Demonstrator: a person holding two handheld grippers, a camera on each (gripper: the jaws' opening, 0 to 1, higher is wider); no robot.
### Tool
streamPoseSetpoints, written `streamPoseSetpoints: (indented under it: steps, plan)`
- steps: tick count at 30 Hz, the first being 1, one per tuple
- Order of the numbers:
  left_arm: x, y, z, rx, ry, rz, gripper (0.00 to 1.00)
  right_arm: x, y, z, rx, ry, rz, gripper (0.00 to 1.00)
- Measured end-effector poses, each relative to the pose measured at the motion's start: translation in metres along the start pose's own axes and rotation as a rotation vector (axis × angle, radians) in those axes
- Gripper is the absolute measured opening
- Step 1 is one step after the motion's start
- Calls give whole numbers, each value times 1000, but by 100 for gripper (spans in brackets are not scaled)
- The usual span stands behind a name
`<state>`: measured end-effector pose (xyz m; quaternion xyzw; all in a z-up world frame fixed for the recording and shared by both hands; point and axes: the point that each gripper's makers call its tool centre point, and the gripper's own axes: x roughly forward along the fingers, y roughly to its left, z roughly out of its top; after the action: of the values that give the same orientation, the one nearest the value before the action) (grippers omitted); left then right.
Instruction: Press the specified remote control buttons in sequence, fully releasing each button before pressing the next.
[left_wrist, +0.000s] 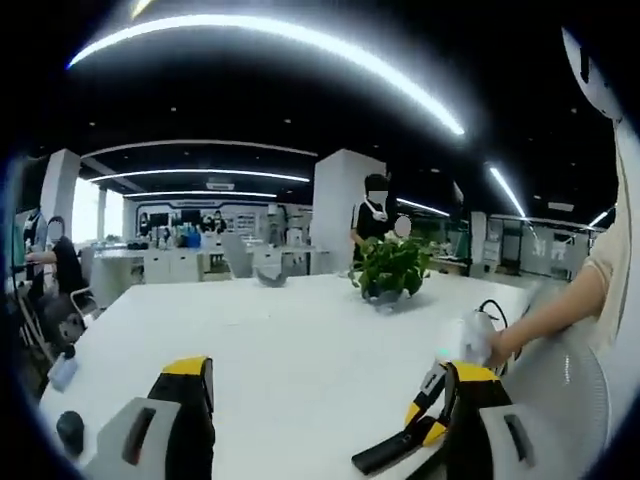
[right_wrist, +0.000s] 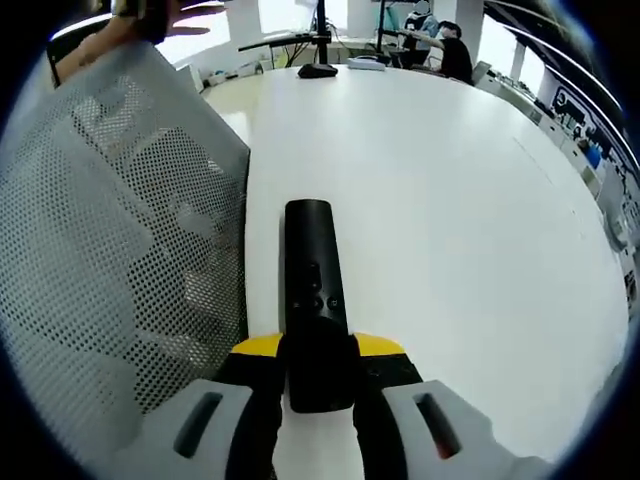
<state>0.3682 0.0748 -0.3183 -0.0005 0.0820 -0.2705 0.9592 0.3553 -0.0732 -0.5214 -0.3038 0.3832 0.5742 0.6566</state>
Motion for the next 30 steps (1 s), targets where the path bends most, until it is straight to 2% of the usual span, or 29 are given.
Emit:
streamPoseSetpoints:
  steps: [3, 7, 10, 14, 15, 18, 20, 21, 23, 26, 30]
  plan:
    - [1, 5, -15, -41, 25, 28, 100, 0, 0, 0, -3, 2, 1, 25]
    - [5, 13, -15, -35, -2, 74, 100, 1, -1, -1, -2, 3, 0, 25]
    - [4, 19, -18, -9, 13, 93, 100, 3, -3, -2, -1, 4, 3, 25]
    - [5, 20, -21, -8, 21, 86, 100, 5, -6, -4, 5, -2, 7, 25]
    - [5, 18, -22, -14, 27, 76, 97, 5, -6, -3, 7, -2, 9, 25]
    - [5, 16, -25, 49, 61, 69, 91, 5, -7, -2, 33, 4, 30, 25]
    - [5, 17, -24, 46, 49, 72, 96, 6, -7, -2, 27, 13, 31, 25]
    - [5, 17, -20, 29, 21, 68, 100, 6, -7, -2, 12, 25, 34, 25]
    - [5, 18, -20, 18, 14, 66, 100, 7, -8, -1, -10, 38, 31, 25]
    - [7, 19, -28, 53, 60, 79, 100, 6, -11, -1, -40, 36, 48, 25]
    - [4, 23, -21, 12, 18, 90, 100, 7, -23, 0, -36, 33, 71, 25]
